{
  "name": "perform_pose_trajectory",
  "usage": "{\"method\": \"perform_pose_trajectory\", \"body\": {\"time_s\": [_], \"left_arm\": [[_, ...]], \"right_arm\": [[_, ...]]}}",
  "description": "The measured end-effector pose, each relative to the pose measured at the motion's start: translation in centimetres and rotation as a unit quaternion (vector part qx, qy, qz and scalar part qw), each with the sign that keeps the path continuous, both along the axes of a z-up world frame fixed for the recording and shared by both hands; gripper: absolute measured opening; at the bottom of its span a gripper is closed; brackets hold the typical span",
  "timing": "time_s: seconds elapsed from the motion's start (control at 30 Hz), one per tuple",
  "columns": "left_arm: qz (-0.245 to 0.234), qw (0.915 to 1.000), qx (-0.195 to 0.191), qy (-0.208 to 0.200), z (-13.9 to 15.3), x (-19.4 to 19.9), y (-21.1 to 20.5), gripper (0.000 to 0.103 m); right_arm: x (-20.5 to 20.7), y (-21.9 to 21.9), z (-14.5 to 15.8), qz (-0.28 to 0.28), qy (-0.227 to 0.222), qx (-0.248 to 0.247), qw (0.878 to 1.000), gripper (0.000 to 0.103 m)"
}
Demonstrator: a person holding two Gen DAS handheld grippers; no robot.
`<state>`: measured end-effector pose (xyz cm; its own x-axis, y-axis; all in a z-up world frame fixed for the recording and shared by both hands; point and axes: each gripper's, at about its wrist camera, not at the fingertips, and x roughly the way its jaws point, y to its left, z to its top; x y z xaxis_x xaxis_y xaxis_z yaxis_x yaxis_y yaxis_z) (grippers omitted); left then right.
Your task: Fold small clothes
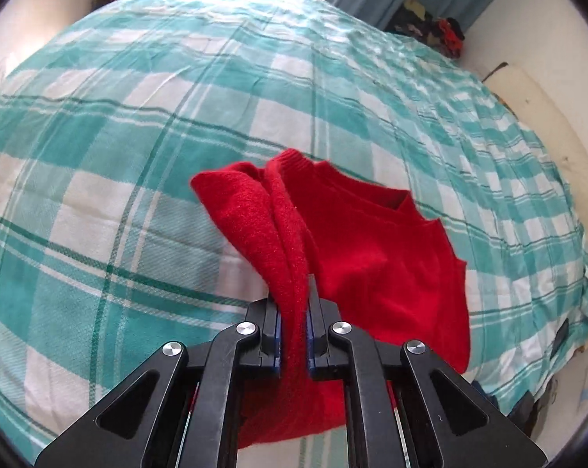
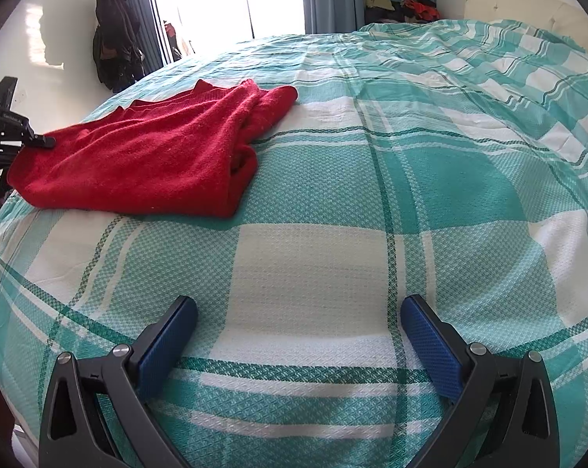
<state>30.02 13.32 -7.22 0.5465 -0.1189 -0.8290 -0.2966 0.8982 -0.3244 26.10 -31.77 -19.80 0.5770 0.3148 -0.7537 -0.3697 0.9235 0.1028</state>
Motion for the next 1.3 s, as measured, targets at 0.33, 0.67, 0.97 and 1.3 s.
{"method": "perform_pose_trajectory", "body": {"time_s": [0.33, 0.67, 0.97, 1.3], "left_arm": [[-0.166, 0.9804, 0.106, 0.002, 1.0, 7.9, -21.8, 0.007], [-0.198, 0.9797, 0.031, -0.013, -0.5, 4.1, -23.7, 0.073], [-0.066, 0.9915, 0.097, -0.056, 0.2, -2.7, -9.7, 0.072], [-0.189, 0.9526, 0.235, 0.038, -8.0, -0.7, -16.2, 0.029]], "right_arm": [[0.1, 0.0, 0.0, 0.0, 0.003, 0.001, 1.0, 0.103], [0.1, -0.8, 0.4, 0.012, 0.011, 0.027, 1.0, 0.103], [4.3, -1.8, 5.7, 0.011, 0.155, 0.308, 0.939, 0.097], [10.3, 3.9, 0.5, -0.019, 0.252, 0.21, 0.944, 0.011]]}}
